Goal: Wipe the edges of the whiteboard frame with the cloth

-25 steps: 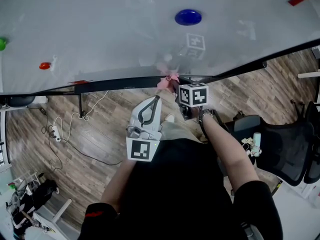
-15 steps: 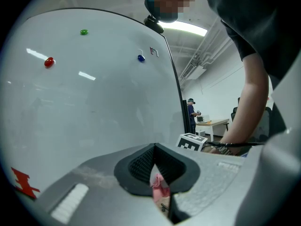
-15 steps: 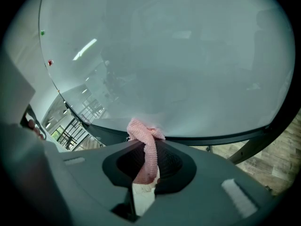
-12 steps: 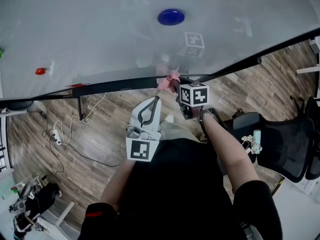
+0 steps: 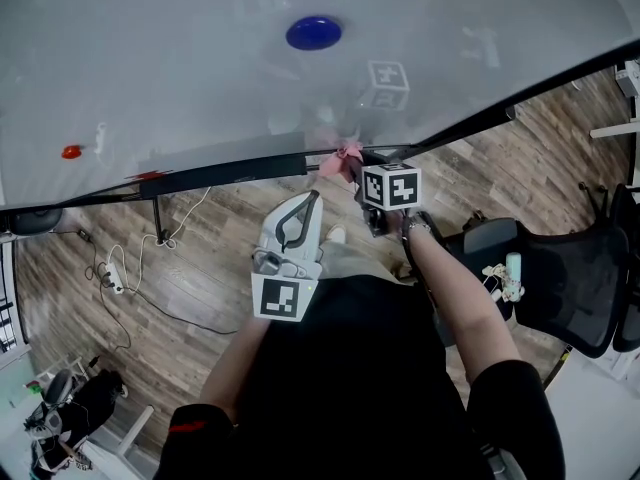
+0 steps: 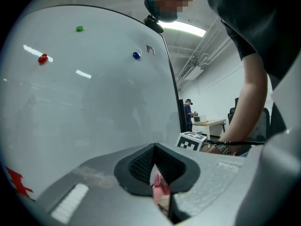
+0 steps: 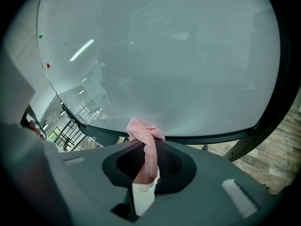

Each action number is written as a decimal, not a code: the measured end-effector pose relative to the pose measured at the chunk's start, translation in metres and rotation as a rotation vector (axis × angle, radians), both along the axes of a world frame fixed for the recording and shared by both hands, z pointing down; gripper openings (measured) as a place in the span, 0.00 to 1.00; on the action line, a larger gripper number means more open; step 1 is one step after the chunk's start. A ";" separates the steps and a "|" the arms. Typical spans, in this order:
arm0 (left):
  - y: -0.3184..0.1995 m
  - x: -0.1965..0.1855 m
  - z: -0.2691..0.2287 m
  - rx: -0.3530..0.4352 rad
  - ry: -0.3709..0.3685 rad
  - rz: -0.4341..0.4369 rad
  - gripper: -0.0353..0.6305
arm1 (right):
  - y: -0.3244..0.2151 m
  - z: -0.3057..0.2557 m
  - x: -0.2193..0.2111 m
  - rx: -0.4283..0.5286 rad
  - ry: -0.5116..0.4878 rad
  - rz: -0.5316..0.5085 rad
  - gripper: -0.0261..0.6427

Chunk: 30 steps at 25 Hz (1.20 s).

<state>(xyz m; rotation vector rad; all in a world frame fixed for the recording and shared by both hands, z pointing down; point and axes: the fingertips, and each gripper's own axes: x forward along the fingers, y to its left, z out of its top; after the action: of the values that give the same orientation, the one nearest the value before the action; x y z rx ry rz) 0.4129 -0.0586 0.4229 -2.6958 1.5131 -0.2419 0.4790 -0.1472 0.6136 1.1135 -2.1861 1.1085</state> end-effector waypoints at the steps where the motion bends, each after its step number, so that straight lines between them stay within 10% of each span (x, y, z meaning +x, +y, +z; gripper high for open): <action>1: -0.001 0.000 -0.001 0.006 0.000 0.003 0.05 | 0.000 0.000 0.000 -0.001 0.001 0.001 0.13; 30: -0.002 0.007 -0.001 0.014 -0.008 0.025 0.05 | -0.003 -0.001 0.023 0.000 0.042 -0.056 0.13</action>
<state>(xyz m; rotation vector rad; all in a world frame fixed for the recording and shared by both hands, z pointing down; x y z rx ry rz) 0.4197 -0.0604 0.4224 -2.6978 1.4730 -0.2405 0.5016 -0.1501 0.6130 1.0592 -2.1716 1.0510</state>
